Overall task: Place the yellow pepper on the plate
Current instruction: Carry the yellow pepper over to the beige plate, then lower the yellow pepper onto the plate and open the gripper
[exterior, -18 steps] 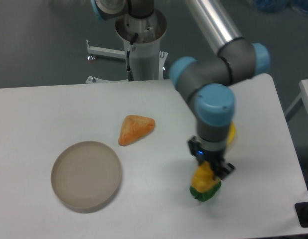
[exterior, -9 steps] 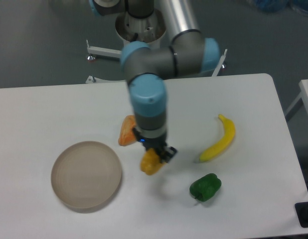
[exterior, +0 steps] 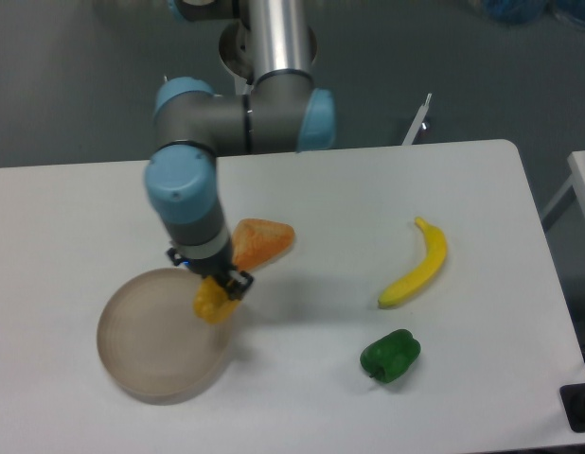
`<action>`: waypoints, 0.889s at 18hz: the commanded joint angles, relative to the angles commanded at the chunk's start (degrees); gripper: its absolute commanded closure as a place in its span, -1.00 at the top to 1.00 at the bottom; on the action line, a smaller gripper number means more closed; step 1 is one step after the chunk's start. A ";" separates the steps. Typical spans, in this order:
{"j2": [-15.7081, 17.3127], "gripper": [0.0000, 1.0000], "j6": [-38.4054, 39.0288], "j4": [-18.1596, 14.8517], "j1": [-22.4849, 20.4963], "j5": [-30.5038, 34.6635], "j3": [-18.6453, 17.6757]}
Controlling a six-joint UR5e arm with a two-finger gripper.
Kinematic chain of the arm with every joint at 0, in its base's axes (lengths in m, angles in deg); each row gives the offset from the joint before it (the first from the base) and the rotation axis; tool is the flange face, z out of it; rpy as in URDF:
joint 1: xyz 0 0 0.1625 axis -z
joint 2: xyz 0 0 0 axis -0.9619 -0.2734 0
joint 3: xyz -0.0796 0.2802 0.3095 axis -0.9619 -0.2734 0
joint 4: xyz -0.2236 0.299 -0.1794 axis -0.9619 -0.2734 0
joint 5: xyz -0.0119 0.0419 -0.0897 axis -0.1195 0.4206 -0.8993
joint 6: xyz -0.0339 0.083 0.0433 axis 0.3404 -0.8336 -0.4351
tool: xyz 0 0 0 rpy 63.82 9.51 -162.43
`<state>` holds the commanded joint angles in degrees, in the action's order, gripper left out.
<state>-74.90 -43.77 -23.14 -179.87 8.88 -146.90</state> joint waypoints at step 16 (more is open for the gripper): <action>-3.43 0.12 1.16 0.09 3.26 0.00 0.00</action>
<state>-78.34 -42.61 -23.06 -176.61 8.88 -146.90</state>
